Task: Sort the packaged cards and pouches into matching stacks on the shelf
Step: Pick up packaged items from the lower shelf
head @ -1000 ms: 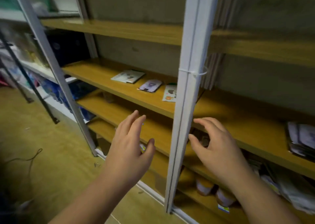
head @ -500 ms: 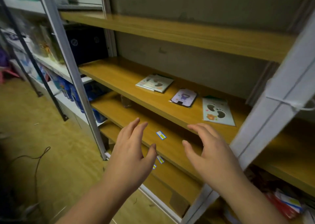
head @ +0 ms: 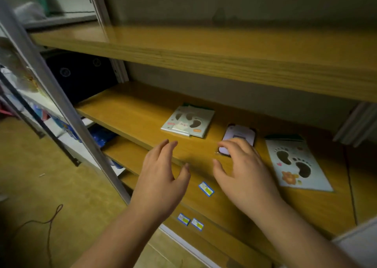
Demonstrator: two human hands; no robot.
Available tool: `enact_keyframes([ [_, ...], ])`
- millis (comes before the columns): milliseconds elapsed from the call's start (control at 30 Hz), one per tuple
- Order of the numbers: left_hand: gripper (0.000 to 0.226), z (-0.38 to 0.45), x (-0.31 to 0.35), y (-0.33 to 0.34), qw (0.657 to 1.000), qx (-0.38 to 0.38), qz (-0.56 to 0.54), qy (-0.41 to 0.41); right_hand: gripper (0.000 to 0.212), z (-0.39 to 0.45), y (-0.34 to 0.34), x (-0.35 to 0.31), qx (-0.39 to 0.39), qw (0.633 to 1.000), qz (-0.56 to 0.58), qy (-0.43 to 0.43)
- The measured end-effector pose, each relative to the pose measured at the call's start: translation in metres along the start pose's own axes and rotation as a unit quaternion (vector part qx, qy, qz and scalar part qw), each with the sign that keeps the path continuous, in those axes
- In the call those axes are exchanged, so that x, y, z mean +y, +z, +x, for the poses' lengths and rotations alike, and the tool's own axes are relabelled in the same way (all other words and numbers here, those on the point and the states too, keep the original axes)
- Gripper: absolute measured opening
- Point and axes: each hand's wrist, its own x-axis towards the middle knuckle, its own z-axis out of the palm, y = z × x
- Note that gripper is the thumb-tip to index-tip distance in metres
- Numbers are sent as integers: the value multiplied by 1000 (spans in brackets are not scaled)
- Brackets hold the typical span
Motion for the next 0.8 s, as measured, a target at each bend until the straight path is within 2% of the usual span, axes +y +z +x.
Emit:
enact_keyframes([
  [167, 66, 60, -14, 28, 996, -79, -28, -14, 46, 11, 10, 8, 0, 999, -33, 38],
  [267, 66, 107, -17, 44, 995, -84, 45, -11, 44, 12, 12, 7, 9, 997, -51, 58],
  [400, 80, 173, -17, 58, 978, -119, 158, -60, 46, 16, 14, -1, 26, 991, -77, 103],
  [533, 91, 200, -32, 66, 961, -161, 223, 12, 49, 24, 27, -15, 51, 986, -92, 128],
  [633, 96, 209, -43, 65, 967, -155, 191, 64, 50, 33, 38, -24, 73, 980, -97, 155],
  [700, 97, 216, -47, 59, 976, -160, 132, 58, 49, 36, 42, -27, 90, 974, -112, 174],
  [800, 77, 227, -54, 52, 985, -169, -4, 39, 50, 35, 43, -26, 110, 959, -138, 220],
])
